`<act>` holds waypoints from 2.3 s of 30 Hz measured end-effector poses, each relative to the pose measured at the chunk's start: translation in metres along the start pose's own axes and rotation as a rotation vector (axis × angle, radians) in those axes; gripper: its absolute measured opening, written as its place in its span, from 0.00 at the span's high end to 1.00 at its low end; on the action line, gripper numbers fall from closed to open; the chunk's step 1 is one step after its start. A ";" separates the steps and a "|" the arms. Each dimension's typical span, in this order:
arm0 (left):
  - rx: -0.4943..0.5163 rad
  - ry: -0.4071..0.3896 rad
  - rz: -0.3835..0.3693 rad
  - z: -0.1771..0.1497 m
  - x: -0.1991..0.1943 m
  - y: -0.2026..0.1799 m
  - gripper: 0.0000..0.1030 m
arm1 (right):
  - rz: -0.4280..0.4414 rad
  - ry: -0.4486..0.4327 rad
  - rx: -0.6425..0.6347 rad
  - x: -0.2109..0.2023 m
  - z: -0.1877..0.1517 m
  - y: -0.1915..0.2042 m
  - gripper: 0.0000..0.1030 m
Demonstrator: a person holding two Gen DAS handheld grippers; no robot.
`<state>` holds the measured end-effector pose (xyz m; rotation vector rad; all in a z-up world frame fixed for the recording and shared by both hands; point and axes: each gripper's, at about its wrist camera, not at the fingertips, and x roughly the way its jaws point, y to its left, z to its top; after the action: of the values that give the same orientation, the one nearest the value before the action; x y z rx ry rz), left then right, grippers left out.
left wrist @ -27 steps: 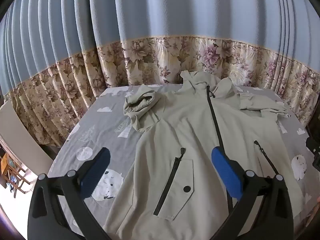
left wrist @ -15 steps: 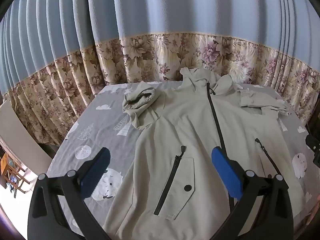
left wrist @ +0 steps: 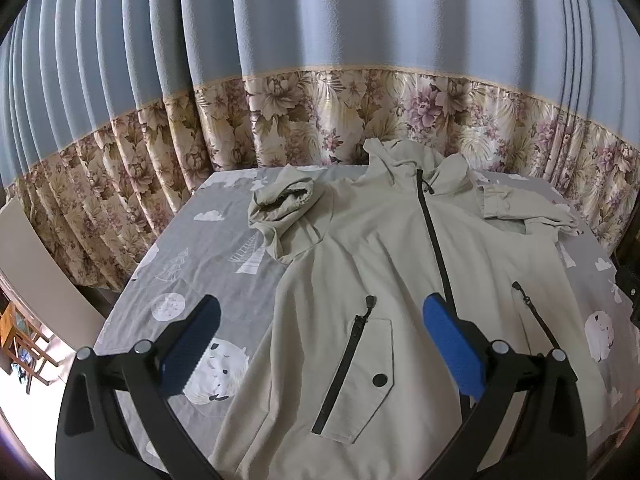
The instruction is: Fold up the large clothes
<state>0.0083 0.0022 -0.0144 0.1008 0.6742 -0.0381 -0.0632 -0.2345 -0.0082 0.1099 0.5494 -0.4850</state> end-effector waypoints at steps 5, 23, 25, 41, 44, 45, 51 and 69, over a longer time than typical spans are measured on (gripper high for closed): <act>-0.006 -0.002 -0.001 0.001 0.001 0.003 0.02 | -0.002 -0.003 -0.006 -0.001 0.003 0.000 0.03; -0.009 0.006 -0.003 0.006 0.002 0.013 0.02 | 0.003 -0.011 -0.021 0.001 0.006 0.004 0.03; -0.008 0.005 -0.001 0.006 0.003 0.013 0.02 | 0.003 -0.013 -0.019 0.001 0.007 0.004 0.03; -0.014 0.014 -0.001 0.003 0.008 0.015 0.02 | -0.002 -0.017 -0.028 0.007 0.008 0.005 0.03; -0.011 0.011 0.002 0.003 0.009 0.016 0.02 | -0.001 -0.015 -0.029 0.009 0.009 0.004 0.03; -0.011 0.009 0.004 0.001 0.010 0.016 0.02 | -0.002 -0.015 -0.030 0.008 0.008 0.005 0.03; -0.009 0.013 0.003 -0.001 0.011 0.015 0.02 | -0.010 -0.015 -0.033 0.011 0.009 0.005 0.03; 0.013 0.040 0.039 0.007 0.040 0.021 0.02 | 0.060 -0.051 -0.077 0.036 0.017 0.004 0.03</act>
<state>0.0456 0.0220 -0.0319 0.1273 0.7119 -0.0029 -0.0264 -0.2501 -0.0128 0.0404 0.5124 -0.4069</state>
